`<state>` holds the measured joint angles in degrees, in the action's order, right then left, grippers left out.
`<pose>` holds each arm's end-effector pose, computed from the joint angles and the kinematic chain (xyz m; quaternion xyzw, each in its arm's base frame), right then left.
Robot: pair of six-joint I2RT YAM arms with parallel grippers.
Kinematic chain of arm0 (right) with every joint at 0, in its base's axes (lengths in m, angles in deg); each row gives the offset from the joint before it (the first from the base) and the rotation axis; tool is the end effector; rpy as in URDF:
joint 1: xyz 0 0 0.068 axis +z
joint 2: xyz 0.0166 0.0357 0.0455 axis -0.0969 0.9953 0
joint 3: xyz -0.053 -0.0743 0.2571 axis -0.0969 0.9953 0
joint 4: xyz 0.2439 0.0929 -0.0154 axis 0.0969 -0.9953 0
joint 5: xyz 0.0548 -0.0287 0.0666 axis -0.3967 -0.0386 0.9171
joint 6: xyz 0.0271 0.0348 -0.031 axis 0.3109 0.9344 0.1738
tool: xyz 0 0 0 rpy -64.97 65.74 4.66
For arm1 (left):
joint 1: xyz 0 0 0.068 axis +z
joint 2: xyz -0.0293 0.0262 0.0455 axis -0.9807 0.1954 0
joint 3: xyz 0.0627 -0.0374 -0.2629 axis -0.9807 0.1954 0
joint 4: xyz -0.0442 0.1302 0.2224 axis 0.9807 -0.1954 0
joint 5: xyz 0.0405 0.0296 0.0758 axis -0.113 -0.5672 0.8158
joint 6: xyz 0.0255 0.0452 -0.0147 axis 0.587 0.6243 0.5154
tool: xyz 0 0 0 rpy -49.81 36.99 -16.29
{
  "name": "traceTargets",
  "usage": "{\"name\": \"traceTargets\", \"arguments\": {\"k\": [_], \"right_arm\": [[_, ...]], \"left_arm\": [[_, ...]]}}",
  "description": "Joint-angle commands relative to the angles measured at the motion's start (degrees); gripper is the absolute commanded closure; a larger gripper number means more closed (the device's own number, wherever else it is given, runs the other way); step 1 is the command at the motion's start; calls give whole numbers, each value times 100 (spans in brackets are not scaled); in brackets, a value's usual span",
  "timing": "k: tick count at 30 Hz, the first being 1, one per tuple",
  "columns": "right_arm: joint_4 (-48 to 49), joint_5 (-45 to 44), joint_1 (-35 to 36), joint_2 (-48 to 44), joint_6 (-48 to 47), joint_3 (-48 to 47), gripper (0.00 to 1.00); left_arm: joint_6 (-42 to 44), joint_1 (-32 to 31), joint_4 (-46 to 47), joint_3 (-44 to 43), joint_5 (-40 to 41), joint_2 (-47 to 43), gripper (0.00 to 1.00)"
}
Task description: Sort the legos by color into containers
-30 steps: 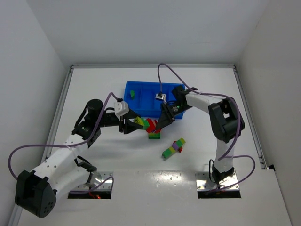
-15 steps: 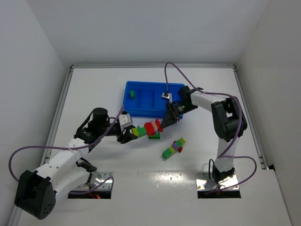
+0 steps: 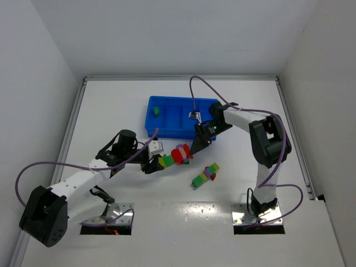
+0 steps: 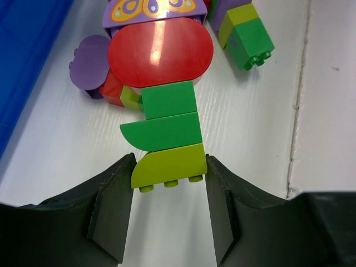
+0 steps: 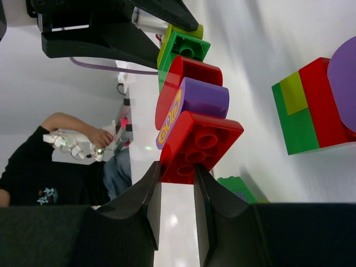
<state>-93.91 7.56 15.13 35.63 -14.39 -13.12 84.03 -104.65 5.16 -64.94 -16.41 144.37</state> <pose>0.3092 0.1529 0.1618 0.2357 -0.7754 -0.5839 0.0485 0.1734 -0.1116 0.2024 0.4787 0.7065 -0.3511 0.3852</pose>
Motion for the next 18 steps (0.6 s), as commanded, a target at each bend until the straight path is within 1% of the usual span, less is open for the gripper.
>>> {"name": "traceTargets", "arguments": {"k": [1, 5, 11, 15, 18], "right_arm": [[34, 125, 50, -168, -181, -2, 100], [139, 11, -12, -168, -128, 59, 100], [438, -95, -187, -229, 145, 287, 100], [439, -95, -241, -282, 206, 341, 100], [491, -95, -302, -282, 206, 393, 100]], "left_arm": [[257, -46, -68, 81, 490, 61, 100], [802, -46, -560, -34, 753, 184, 100], [1347, -46, -886, 19, 1219, 237, 100], [1524, 138, -957, 72, 1220, 237, 100], [1524, 227, -957, -68, 1105, 237, 100]]}}
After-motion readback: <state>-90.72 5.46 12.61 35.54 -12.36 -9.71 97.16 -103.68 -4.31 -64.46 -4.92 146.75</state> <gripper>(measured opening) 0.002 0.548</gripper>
